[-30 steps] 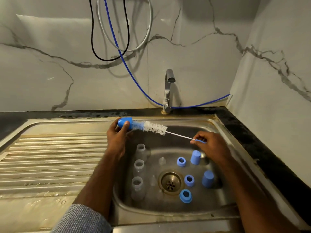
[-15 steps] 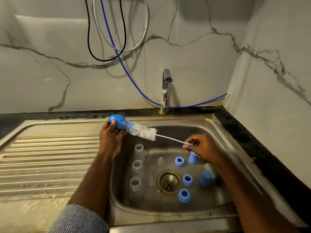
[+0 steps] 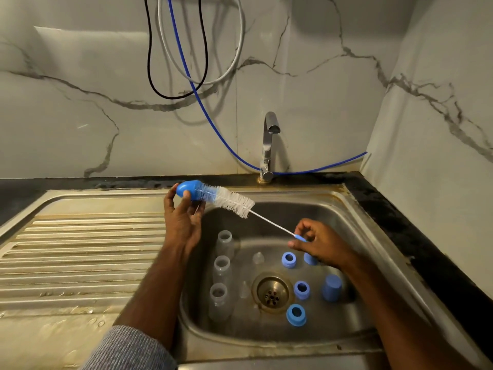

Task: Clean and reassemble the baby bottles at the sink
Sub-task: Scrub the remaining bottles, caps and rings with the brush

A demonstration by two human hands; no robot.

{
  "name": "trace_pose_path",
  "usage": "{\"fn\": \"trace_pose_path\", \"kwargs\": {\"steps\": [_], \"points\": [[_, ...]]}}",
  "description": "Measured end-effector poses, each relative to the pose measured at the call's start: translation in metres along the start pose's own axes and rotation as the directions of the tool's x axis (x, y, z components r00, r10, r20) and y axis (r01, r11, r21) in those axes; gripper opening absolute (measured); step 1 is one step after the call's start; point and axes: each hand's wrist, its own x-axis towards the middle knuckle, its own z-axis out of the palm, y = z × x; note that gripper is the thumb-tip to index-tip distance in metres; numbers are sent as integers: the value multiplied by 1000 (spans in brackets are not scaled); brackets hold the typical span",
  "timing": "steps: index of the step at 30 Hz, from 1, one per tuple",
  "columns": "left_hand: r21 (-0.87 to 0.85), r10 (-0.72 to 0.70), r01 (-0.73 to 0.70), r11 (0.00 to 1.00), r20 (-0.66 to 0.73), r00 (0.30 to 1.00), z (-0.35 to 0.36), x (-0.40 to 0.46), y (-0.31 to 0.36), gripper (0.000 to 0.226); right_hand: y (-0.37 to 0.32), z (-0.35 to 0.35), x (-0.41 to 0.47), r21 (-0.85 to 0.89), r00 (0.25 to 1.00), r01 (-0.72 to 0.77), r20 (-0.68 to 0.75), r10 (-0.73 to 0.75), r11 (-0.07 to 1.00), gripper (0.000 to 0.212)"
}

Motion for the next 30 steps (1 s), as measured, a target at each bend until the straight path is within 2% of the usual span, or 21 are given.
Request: {"fn": "trace_pose_path", "kwargs": {"steps": [3,6,8,10,13,14,16,17,19,22,24,27,30], "points": [[198,127,-125,972,4,992,-5,1,1,37,4,-2,3,-40,989,55,-132,-60,998,18],[385,204,-234,893,118,972,-8,3,4,42,7,-4,5,-122,994,12,-110,-26,993,11],[477,204,-282,833,211,956,-9,5,7,42,7,-8,4,-203,995,-7,-95,-13,979,18],[438,137,-220,872,212,967,-10,5,11,38,3,-12,2,-226,994,-8,-106,-16,974,30],[273,-39,-10,962,176,984,-11,5,12,34,0,-18,0,-153,997,14,-78,-26,988,48],[207,-82,43,977,184,979,-11,5,12,36,0,-18,-2,-102,998,33,-40,-38,994,46],[61,-116,107,992,172,978,-10,3,12,40,1,-16,-4,29,998,65,11,-65,997,28],[6,-117,117,993,147,982,-8,2,12,40,2,-14,-3,89,998,68,-4,-68,994,21],[2,-78,78,997,88,993,-6,2,11,38,4,-10,1,179,996,41,-90,-25,983,21],[131,58,-66,989,64,996,-6,3,10,39,4,-3,6,217,991,4,-134,26,976,18],[265,159,-173,949,75,984,-7,3,10,38,5,-1,7,128,989,-17,-142,35,992,16],[531,274,-296,794,123,954,-9,3,9,41,1,-1,3,-65,997,-51,-53,48,997,15],[633,343,-336,697,117,932,-11,4,8,47,-5,1,0,-103,998,-23,53,28,994,16]]}}
